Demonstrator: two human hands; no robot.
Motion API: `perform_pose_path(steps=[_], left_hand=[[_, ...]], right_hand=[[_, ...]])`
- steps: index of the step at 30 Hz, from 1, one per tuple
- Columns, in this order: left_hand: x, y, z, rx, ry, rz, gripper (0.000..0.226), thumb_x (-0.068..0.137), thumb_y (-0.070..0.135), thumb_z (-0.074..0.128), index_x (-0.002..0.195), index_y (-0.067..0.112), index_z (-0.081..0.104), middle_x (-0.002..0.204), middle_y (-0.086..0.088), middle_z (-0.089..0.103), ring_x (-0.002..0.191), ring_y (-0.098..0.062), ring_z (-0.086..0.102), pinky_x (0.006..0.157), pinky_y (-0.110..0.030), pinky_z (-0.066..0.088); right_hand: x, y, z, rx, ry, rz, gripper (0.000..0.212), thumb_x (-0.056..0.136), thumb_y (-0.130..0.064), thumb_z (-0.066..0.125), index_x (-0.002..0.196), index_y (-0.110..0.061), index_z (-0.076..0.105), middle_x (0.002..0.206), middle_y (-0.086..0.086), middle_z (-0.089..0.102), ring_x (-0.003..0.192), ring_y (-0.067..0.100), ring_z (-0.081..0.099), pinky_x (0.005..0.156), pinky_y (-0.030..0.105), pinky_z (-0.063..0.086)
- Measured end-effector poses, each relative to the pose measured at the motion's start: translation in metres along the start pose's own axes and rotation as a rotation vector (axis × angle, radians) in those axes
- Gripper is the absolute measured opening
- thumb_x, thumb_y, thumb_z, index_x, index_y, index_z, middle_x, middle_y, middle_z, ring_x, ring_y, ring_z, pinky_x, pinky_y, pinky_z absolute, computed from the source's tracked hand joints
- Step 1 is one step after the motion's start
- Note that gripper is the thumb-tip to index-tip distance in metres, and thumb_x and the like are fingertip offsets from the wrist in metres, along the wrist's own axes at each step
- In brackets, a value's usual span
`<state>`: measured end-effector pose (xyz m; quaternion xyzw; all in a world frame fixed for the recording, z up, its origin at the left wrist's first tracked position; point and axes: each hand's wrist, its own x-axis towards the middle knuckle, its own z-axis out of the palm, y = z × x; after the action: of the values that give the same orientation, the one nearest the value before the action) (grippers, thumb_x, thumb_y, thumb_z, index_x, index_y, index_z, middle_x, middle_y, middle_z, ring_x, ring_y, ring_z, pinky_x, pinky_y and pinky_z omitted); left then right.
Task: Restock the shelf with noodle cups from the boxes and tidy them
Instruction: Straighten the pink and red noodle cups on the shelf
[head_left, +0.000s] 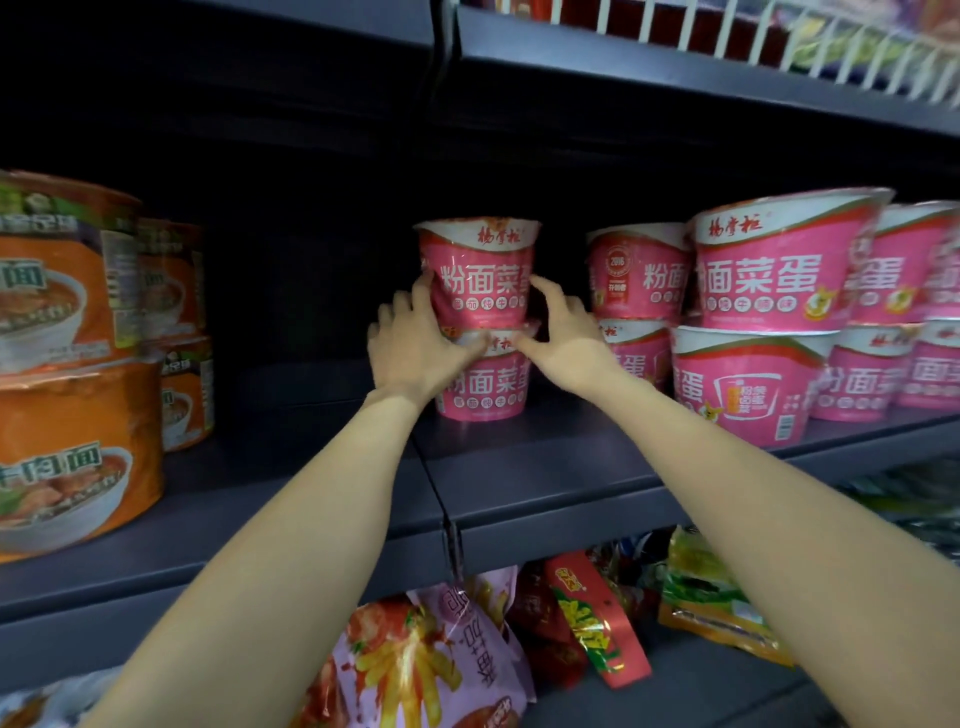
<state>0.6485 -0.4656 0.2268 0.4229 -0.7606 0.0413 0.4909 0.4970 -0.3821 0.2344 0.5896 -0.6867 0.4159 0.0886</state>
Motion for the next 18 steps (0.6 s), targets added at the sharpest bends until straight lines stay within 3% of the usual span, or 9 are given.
perform_pose_path(steps=[3,5,8,11,13,15,18], left_hand=[[-0.001,0.010,-0.010,-0.048,0.191,0.114,0.065,0.074,0.065,0.046,0.113,0.013,0.051,0.101,-0.004,0.060,0.098,-0.026,0.053,0.080,-0.038,0.042],[-0.008,0.024,-0.018,-0.122,0.221,0.262,0.051,0.079,0.056,0.045,0.103,0.013,0.055,0.085,0.001,0.062,0.084,-0.018,0.054,0.072,-0.035,0.046],[-0.028,0.066,-0.035,-0.192,0.199,0.504,0.031,0.084,0.041,0.048,0.098,0.016,0.061,0.071,0.009,0.060,0.073,-0.008,0.052,0.066,-0.033,0.049],[-0.053,0.122,-0.038,-0.273,0.087,0.589,0.027,0.084,0.037,0.051,0.102,0.020,0.060,0.074,0.011,0.062,0.072,-0.009,0.057,0.067,-0.037,0.050],[-0.066,0.157,-0.024,-0.395,-0.088,0.458,0.046,0.082,0.044,0.058,0.123,0.025,0.050,0.097,0.010,0.063,0.088,-0.009,0.059,0.078,-0.036,0.051],[-0.072,0.185,-0.001,-0.420,-0.268,0.300,0.088,0.074,0.057,0.067,0.144,0.029,0.022,0.134,-0.001,0.048,0.120,-0.019,0.050,0.097,-0.041,0.045],[-0.075,0.211,0.035,-0.462,-0.439,0.057,0.119,0.064,0.066,0.071,0.149,0.029,-0.003,0.152,-0.011,0.021,0.136,-0.029,0.032,0.105,-0.046,0.035]], right_hand=[[-0.031,0.004,-0.029,-0.220,0.063,-0.172,0.043,0.094,-0.028,0.053,0.136,-0.023,0.047,0.140,0.006,0.044,0.123,0.027,0.046,0.096,0.037,0.042],[-0.058,0.007,-0.057,-0.322,0.141,-0.259,0.029,0.094,-0.027,0.051,0.121,-0.021,0.060,0.123,0.001,0.060,0.105,0.022,0.059,0.083,0.033,0.047],[-0.099,0.020,-0.102,-0.279,0.283,-0.307,0.021,0.092,-0.025,0.052,0.104,-0.021,0.068,0.090,-0.002,0.072,0.079,0.021,0.066,0.066,0.035,0.053],[-0.128,0.049,-0.140,-0.243,0.462,-0.319,0.024,0.089,-0.026,0.049,0.102,-0.017,0.068,0.089,-0.003,0.072,0.080,0.018,0.067,0.064,0.034,0.053],[-0.128,0.074,-0.161,-0.228,0.532,-0.242,0.030,0.089,-0.026,0.053,0.116,-0.015,0.062,0.108,0.001,0.066,0.098,0.020,0.061,0.076,0.028,0.045],[-0.113,0.104,-0.172,-0.123,0.491,-0.066,0.048,0.089,-0.029,0.061,0.133,-0.018,0.047,0.129,0.003,0.052,0.118,0.019,0.047,0.088,0.025,0.034],[-0.088,0.130,-0.173,0.292,0.375,0.119,0.078,0.083,-0.036,0.070,0.145,-0.024,0.024,0.144,0.005,0.037,0.130,0.017,0.039,0.106,0.037,0.035]])
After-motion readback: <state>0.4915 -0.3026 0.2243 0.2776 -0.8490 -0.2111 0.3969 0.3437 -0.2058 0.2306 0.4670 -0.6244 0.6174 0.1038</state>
